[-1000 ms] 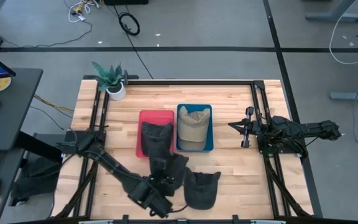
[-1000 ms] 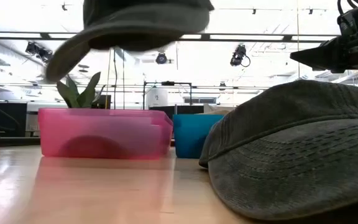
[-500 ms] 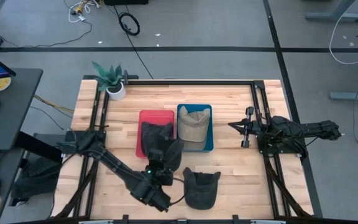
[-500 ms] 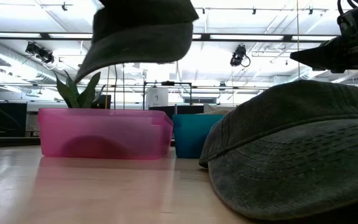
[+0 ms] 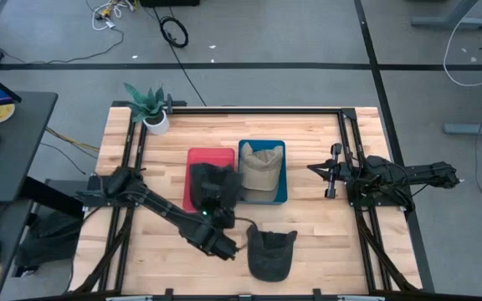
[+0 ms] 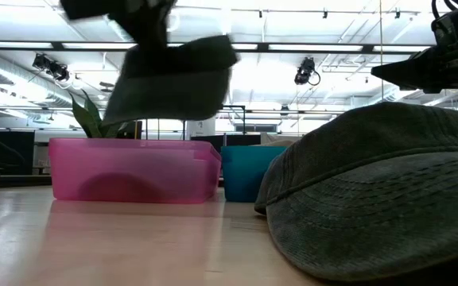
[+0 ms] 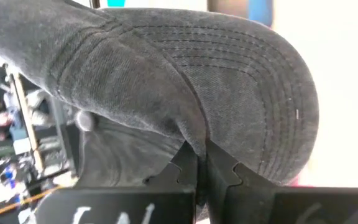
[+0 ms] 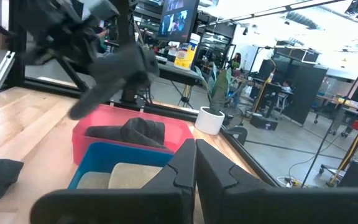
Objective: Pick & Place hat
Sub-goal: Put the left black cap into the red bin
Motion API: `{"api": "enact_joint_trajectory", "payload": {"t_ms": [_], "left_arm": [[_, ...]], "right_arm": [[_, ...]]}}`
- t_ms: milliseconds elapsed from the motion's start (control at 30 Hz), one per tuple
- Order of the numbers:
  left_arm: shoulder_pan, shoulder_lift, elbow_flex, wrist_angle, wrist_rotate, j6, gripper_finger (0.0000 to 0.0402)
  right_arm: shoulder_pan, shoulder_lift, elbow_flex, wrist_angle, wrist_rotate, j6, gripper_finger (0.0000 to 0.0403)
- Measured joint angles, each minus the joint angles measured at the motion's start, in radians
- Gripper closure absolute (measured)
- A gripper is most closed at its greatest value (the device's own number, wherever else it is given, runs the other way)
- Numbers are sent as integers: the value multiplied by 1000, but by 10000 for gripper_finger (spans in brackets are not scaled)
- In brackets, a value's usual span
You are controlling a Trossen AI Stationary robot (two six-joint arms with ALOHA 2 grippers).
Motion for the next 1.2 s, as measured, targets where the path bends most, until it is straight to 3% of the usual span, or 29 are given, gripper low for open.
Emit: {"api": "enact_joint_trajectory", "payload": {"t_ms": [167,367,533,633,1200], "left_arm": [[22,-143,-233,-1,6,-95,396],[16,-250,-332,85,27,-146,396],[31,-242,-358,298,66,34,396],[44,-227,-361,339,76,102,396],[130,-195,-370,345,165,79,396]], "right_arm": [[0,0,0,1,0,0,389],[0,0,0,0,0,0,389],[0,0,0,1,0,0,389],[0,0,0,0,0,0,389],[0,0,0,1,0,0,389]]}}
